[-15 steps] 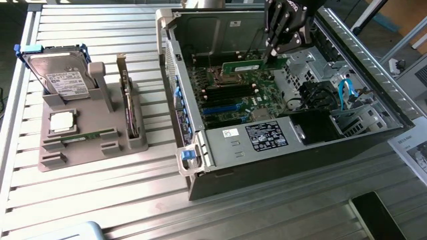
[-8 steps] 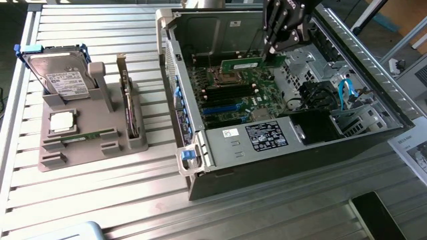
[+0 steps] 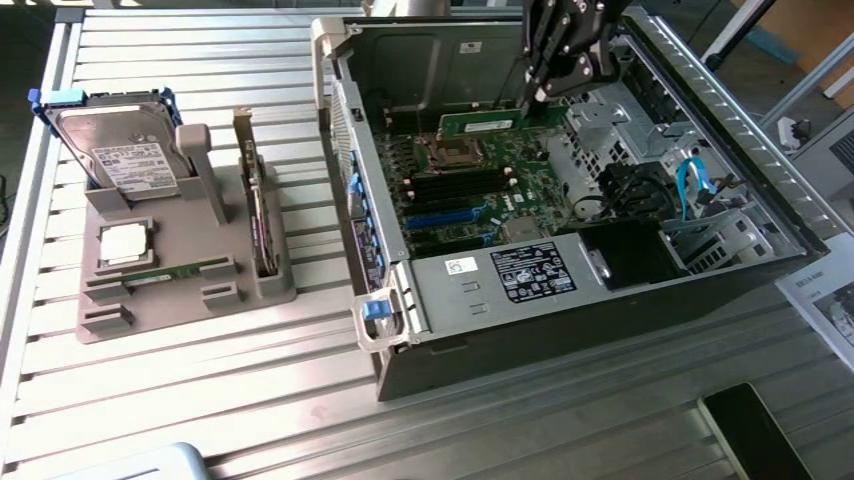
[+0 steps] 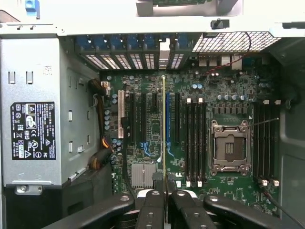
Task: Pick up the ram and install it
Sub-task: 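Pick up the ram and move it above insertion slot, then insert the ram into the slot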
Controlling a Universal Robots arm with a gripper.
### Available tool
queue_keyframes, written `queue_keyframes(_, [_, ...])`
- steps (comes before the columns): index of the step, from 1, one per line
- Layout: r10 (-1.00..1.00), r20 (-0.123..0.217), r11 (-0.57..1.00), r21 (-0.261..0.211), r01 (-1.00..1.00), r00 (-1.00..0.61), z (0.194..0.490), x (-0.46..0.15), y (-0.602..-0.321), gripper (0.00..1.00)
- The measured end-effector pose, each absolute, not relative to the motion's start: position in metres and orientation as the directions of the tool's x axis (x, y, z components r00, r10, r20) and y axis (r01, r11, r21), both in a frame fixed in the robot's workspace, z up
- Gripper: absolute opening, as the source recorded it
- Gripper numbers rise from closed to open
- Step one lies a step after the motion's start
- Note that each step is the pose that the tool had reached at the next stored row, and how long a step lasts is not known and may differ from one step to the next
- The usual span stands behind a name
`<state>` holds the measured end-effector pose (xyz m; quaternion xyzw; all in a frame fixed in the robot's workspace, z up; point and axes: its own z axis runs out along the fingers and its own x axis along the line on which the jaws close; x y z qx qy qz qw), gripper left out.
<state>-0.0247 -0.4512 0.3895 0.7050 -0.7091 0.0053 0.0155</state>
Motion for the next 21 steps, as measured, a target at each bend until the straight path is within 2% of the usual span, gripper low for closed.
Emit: queue_keyframes(21, [-1.000,0.019,0.006,0.014,-1.000,-0.006,0.389,-0.025,-0.437,0.12])
